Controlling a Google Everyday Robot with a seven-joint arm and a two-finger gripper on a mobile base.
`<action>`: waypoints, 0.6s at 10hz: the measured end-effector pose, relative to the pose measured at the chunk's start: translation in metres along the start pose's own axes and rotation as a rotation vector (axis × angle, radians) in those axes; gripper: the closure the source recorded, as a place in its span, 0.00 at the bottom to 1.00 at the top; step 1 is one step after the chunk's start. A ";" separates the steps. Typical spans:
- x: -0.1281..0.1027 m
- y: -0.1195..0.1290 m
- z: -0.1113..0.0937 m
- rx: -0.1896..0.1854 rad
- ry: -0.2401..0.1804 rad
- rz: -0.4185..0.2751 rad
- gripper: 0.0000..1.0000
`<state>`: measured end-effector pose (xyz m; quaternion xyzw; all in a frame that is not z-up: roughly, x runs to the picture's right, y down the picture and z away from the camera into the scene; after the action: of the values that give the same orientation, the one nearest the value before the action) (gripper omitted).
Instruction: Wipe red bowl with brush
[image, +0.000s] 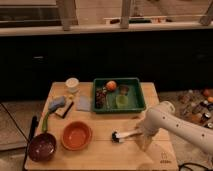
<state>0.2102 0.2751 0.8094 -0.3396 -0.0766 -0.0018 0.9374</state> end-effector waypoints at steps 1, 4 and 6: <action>-0.002 -0.003 0.001 -0.013 0.008 -0.004 0.48; -0.006 -0.008 -0.002 -0.015 0.012 -0.005 0.80; -0.007 -0.007 -0.003 -0.020 0.014 -0.008 0.98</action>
<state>0.2035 0.2680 0.8106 -0.3486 -0.0713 -0.0085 0.9345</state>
